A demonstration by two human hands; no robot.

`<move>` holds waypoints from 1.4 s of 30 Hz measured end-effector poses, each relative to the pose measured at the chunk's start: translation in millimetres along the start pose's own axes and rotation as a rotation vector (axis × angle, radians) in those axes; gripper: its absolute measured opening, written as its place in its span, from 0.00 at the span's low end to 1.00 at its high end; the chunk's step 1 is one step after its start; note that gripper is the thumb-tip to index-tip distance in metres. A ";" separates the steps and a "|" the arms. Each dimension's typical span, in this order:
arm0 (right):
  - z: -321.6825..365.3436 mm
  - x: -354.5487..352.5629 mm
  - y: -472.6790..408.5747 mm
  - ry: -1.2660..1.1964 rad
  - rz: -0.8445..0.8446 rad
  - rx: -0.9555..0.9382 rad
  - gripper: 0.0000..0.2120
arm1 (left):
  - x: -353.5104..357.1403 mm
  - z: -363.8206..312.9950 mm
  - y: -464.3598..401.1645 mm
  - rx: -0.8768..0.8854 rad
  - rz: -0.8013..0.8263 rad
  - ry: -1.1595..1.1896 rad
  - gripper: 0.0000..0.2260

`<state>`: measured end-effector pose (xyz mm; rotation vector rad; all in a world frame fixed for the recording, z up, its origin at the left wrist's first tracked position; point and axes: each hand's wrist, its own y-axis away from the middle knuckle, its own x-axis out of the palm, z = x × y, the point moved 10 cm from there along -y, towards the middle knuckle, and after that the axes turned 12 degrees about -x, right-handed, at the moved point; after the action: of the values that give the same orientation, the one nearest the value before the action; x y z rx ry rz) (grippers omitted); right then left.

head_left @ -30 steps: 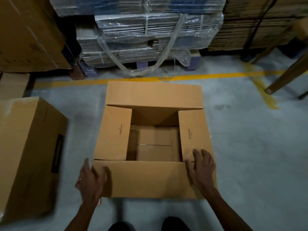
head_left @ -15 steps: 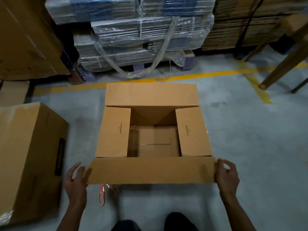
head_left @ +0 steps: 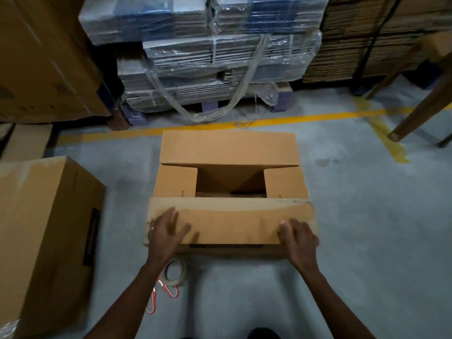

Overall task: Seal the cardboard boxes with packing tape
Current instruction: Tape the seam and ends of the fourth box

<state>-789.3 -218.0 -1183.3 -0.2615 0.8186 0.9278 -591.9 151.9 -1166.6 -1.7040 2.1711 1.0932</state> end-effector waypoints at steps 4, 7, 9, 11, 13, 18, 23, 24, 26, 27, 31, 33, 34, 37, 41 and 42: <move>-7.2 25.9 -14.5 0.494 0.203 -0.045 0.32 | 41.1 18.5 -25.5 0.148 0.113 -0.713 0.61; -2.9 16.1 -37.3 0.496 0.140 -0.047 0.36 | 49.8 26.2 -35.1 0.189 0.132 -0.814 0.58; 0.1 8.9 -68.6 0.409 0.097 -0.030 0.30 | 50.4 22.2 -42.1 0.192 0.122 -0.803 0.54; 8.7 -0.1 -106.7 0.261 0.045 -0.009 0.23 | 52.9 20.0 -49.2 0.198 0.116 -0.818 0.53; 11.7 -8.7 -152.3 0.132 -0.015 0.031 0.25 | 56.4 22.7 -52.1 0.187 0.112 -0.835 0.52; 20.1 -20.9 -228.4 -0.179 -0.126 0.210 0.50 | 55.3 36.2 -54.0 0.170 0.070 -0.851 0.45; -9.1 -13.6 -271.8 -0.530 -0.135 0.316 0.62 | 26.8 33.4 -57.8 0.072 -0.035 -0.632 0.49; -12.3 -14.3 -272.9 -0.603 -0.133 0.331 0.63 | 11.0 36.4 -60.7 -0.003 -0.119 -0.544 0.50; -8.1 -16.2 -260.8 -0.773 -0.108 0.340 0.55 | -18.8 50.1 -65.8 -0.193 -0.253 -0.341 0.55; 3.8 -22.0 -251.5 -0.825 -0.095 0.310 0.49 | -26.9 57.8 -69.1 -0.258 -0.269 -0.230 0.56; -2.3 -42.0 -222.9 -0.940 -0.061 0.281 0.42 | -24.5 56.7 -70.2 -0.173 -0.163 0.003 0.45; -8.4 -40.6 -207.9 -0.879 0.062 0.264 0.37 | -26.1 51.5 -60.5 -0.143 -0.188 0.033 0.38; -9.7 -40.9 -198.2 -0.747 0.119 0.244 0.34 | -26.2 50.8 -57.2 -0.143 -0.210 0.052 0.34; -10.9 -42.1 -177.6 -0.253 0.155 0.052 0.38 | -19.2 50.1 -48.4 -0.169 -0.258 0.048 0.27; -38.0 -33.6 -163.1 0.340 0.002 -0.024 0.37 | 0.4 41.3 -31.0 -0.160 -0.298 0.071 0.20; -43.0 -27.4 -159.8 0.437 -0.040 -0.040 0.34 | 6.2 40.0 -26.5 -0.161 -0.293 0.104 0.20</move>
<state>-693.6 -352.3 -1214.2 -0.5258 1.1917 0.8612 -582.0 170.4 -1210.1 -2.1103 1.8501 1.1461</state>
